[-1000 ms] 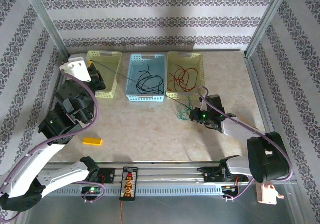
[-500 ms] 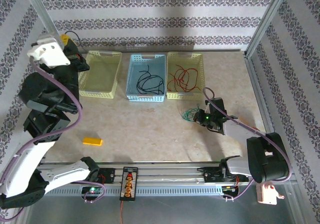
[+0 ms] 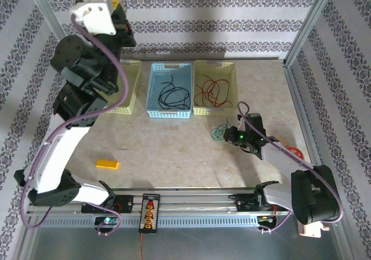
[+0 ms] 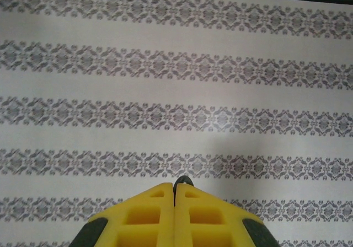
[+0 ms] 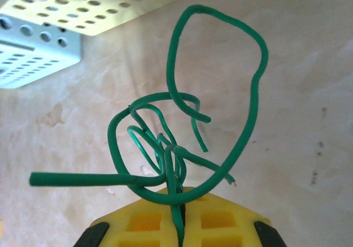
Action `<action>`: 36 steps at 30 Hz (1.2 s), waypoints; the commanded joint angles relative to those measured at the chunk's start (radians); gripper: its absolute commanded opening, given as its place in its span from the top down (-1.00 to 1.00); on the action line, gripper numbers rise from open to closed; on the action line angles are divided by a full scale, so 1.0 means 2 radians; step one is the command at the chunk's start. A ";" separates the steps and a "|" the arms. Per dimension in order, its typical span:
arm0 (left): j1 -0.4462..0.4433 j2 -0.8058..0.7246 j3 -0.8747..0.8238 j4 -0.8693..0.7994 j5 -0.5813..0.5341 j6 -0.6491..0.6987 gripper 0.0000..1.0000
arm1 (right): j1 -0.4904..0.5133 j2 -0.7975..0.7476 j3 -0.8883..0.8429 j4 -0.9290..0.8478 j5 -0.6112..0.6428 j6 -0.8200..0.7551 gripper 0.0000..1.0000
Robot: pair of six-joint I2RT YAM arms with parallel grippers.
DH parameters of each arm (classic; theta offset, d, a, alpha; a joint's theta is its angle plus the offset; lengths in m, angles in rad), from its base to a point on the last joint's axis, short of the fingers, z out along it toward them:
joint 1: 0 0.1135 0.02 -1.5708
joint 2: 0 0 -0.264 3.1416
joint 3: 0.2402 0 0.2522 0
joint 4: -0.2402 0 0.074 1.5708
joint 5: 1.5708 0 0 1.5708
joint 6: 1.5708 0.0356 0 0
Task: Untangle the cables
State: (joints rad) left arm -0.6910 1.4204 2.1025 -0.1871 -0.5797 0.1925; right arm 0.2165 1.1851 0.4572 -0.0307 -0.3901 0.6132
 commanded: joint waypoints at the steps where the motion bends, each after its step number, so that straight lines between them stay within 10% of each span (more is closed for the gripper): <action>1: 0.011 0.025 0.059 -0.009 0.026 0.024 1.00 | 0.011 -0.011 0.014 -0.006 -0.029 -0.020 0.98; 18: 0.130 0.193 0.162 -0.205 0.153 -0.192 1.00 | 0.015 -0.047 0.014 -0.038 -0.005 -0.030 0.97; 29: 0.134 0.128 -0.200 -0.112 0.233 -0.313 1.00 | 0.014 -0.051 0.015 -0.042 -0.009 -0.034 0.98; 36: 0.134 0.155 -0.286 -0.070 0.262 -0.353 1.00 | 0.017 -0.044 0.027 -0.045 -0.014 -0.040 0.97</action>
State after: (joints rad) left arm -0.4252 1.7409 1.5455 -0.4347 -0.0948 -0.4461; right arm 0.2447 1.0943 0.4683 -0.1097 -0.4095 0.5617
